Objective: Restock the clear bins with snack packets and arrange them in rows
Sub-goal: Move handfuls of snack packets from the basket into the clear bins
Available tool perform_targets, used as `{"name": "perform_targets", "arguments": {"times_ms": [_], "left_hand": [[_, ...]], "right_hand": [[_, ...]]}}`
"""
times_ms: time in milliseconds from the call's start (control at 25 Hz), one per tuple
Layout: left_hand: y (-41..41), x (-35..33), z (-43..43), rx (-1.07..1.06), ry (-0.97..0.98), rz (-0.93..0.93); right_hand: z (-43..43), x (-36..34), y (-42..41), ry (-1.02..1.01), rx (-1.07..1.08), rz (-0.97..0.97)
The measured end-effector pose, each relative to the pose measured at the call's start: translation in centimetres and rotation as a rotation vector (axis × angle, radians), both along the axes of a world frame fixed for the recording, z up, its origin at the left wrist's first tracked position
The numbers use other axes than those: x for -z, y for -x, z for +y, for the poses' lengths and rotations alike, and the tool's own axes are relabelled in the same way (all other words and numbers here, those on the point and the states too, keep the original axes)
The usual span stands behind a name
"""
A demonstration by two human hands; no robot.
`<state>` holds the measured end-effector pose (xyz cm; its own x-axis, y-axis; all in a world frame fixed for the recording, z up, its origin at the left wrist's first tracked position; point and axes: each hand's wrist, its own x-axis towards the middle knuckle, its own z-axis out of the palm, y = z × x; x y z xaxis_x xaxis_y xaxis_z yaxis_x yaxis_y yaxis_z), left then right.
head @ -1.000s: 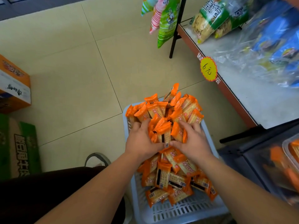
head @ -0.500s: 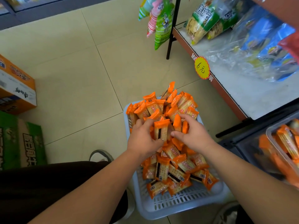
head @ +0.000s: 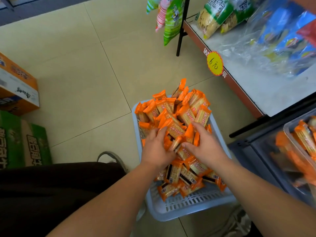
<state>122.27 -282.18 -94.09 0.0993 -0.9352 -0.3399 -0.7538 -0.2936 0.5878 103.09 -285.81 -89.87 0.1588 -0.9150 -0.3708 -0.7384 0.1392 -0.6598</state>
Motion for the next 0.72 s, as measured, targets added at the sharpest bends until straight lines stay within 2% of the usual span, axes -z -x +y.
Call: {"name": "perform_targets", "arguments": {"times_ms": [200, 400, 560, 720], "left_hand": [[0.5, 0.2, -1.2, 0.138, -0.019, -0.123], [0.0, -0.4, -1.3, 0.042, 0.016, -0.059], [-0.7, -4.5, -0.5, -0.001, 0.107, 0.072], [-0.3, -10.9, 0.3, 0.058, 0.215, 0.093]], "right_hand": [[-0.6, 1.1, 0.4, -0.048, -0.027, -0.015], [-0.9, 0.6, 0.5, -0.031, 0.02, -0.019], [-1.3, -3.8, 0.9, 0.055, -0.065, 0.051], [-1.3, -10.7, 2.3, 0.116, -0.192, 0.206]]}}
